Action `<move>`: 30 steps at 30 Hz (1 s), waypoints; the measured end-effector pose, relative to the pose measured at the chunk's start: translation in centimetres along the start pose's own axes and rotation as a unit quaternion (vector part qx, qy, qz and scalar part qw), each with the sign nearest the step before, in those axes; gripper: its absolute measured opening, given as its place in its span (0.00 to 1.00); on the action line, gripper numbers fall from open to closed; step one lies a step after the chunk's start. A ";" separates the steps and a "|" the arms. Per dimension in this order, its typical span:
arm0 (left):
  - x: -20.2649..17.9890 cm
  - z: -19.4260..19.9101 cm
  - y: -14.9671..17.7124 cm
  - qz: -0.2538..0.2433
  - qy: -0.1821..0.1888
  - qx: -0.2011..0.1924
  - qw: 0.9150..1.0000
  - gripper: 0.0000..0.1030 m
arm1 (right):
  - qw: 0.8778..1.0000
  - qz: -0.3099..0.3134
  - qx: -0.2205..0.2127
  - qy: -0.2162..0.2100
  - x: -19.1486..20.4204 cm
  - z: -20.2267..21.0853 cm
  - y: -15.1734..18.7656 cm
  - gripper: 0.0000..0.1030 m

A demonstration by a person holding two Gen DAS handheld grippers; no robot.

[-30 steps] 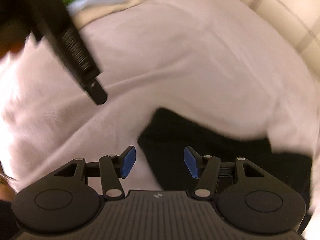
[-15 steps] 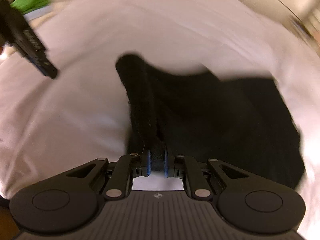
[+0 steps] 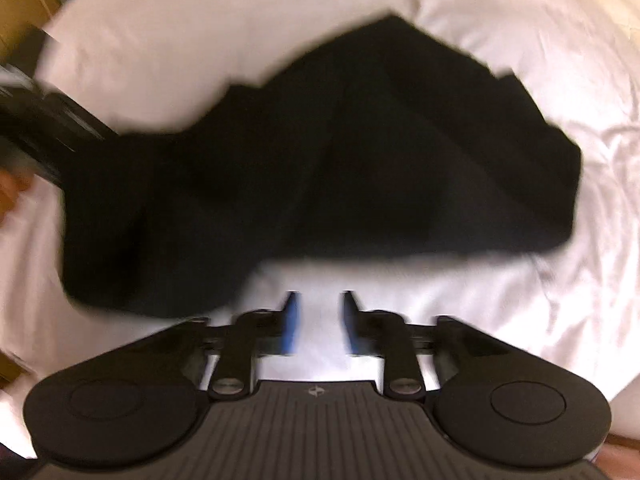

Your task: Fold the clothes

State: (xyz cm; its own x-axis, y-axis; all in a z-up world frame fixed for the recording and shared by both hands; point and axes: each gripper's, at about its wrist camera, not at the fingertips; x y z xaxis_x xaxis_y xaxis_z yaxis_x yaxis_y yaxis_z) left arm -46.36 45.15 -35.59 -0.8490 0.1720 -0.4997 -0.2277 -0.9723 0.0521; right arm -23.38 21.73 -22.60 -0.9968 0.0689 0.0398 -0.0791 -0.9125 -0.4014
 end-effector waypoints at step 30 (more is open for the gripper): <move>2.9 2.1 -3.9 0.052 0.029 -0.021 0.998 0.28 | 0.995 0.022 0.038 0.088 2.2 0.2 -0.2 0.12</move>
State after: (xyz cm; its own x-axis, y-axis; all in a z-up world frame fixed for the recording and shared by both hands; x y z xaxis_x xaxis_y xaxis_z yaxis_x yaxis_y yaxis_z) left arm -48.99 49.75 -35.44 -0.8378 0.0614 -0.5425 -0.1188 -0.9903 0.0715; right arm -25.61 21.95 -22.28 -0.9861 0.0910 -0.1392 -0.0408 -0.9438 -0.3281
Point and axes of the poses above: each gripper's, at about its wrist camera, not at the fingertips, and z roughly against the way its jaws point, x to its left, y to its underside, and after that the axes turned 4 degrees about z, right-handed
